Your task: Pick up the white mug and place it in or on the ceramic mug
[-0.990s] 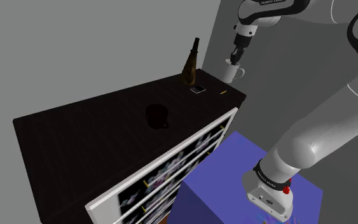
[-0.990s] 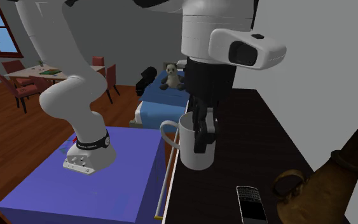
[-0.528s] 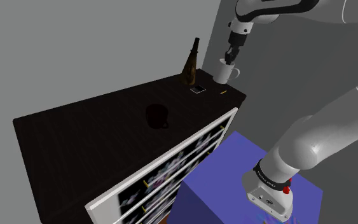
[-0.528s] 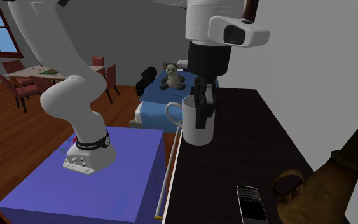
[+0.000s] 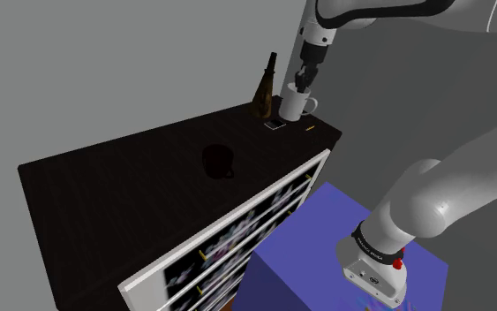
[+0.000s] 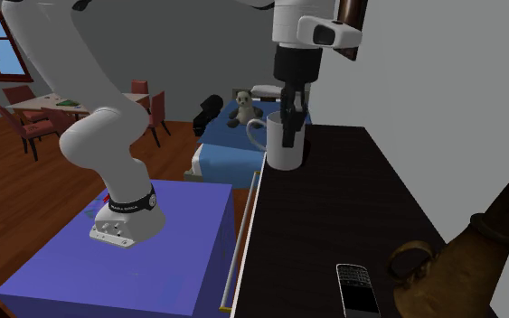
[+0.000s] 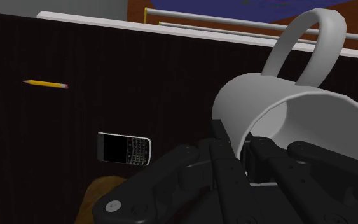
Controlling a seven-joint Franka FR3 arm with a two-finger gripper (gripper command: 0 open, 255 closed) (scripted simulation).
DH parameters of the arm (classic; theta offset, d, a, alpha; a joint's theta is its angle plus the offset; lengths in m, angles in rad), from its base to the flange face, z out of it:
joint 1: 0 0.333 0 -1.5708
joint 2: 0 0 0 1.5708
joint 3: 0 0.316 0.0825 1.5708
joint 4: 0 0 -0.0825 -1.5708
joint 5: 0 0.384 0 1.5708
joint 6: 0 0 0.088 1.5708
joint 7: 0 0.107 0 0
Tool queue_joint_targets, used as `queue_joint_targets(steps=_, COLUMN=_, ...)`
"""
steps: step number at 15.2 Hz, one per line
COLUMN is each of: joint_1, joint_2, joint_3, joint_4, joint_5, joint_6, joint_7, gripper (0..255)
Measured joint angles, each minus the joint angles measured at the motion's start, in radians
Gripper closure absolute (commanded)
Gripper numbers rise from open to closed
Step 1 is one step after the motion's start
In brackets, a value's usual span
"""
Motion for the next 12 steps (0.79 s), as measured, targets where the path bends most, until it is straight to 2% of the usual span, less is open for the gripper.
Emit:
queue_joint_targets(steps=3, joint_1=0.03, joint_2=-0.017, joint_3=0.052, joint_4=-0.018, joint_5=0.017, joint_6=-0.002, joint_7=0.075, gripper=255)
queue_joint_targets(steps=12, joint_1=0.12, joint_2=0.012, joint_3=0.199, joint_4=0.024, joint_5=0.076, joint_6=-0.019, joint_7=0.29, gripper=255)
